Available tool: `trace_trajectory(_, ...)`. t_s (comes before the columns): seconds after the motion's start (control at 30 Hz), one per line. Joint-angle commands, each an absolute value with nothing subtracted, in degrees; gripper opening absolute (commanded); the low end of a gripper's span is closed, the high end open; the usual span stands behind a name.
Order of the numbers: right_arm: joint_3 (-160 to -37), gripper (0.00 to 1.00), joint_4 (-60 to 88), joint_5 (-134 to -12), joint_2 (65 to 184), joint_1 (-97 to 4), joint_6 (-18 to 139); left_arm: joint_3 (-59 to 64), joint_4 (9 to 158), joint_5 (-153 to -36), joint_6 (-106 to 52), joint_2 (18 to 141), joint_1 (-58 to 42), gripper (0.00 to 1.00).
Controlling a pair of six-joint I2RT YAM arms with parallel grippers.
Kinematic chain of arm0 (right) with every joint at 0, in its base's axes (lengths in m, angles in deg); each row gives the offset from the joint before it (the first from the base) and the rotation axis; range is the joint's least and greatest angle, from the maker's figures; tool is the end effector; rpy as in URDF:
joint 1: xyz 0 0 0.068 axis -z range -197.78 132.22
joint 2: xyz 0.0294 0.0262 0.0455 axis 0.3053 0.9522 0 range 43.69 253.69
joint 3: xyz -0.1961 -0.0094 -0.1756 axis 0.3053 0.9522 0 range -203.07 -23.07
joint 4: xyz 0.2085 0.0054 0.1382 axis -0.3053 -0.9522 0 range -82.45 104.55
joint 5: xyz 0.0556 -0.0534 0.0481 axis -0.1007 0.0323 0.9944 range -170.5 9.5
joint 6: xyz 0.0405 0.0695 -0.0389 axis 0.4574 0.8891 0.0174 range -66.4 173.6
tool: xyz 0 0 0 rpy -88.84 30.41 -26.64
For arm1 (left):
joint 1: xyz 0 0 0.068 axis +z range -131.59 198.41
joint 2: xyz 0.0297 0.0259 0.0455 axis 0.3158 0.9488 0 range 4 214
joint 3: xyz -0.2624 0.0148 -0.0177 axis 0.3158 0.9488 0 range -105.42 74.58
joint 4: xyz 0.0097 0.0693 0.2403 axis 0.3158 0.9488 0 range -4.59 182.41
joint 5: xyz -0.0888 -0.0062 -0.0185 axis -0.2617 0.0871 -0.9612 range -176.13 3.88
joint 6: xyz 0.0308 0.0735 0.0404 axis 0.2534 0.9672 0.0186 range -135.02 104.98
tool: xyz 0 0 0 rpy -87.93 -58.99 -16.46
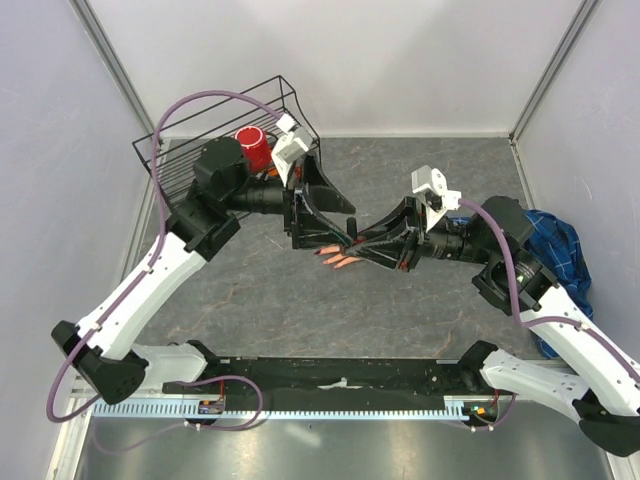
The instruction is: Paint the nails
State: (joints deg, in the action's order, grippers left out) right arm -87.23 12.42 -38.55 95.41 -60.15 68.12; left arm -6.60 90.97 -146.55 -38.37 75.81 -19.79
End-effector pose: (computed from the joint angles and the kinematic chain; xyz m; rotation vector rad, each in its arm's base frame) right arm 0.1178 0.1796 0.4457 -0.9843 1.2331 1.3016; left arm 0.1724 -0.2238 0.4597 1.1326 1.3828 -1.5891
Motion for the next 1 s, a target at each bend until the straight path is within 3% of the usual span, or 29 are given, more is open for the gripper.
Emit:
trace_trajectory(0.0,-92.06,0.0,4.37,-51.83,96.68,-60.32,60.54,-7.51,101.4,-126.49,-33.21,69.05,-19.03,0.96)
trace_trajectory(0.17,-93.47,0.0,1.72,-60.44,98.62,-60.4,59.05,-5.66,100.88,-115.84,-36.99,67.45,-19.21,0.93)
trace_trajectory(0.47,-93.39,0.0,1.02,-67.67,99.76,-60.49,58.87,-7.5,98.68,-106.88,-37.35,70.96,-23.16,0.71)
trace_trajectory(0.77,-92.94,0.0,1.19,-66.97,98.8,-60.58,58.69,-10.41,100.18,-102.47,-34.18,75.19,-27.12,0.56)
trace_trajectory(0.93,-92.95,0.0,1.28,-65.74,99.24,-60.67,58.78,-10.76,99.91,-105.72,-34.53,76.07,-27.21,0.47)
trace_trajectory(0.97,-92.94,0.0,1.28,-65.48,99.24,-60.67,58.78,-10.76,99.56,-107.81,-34.53,76.15,-27.21,0.41)
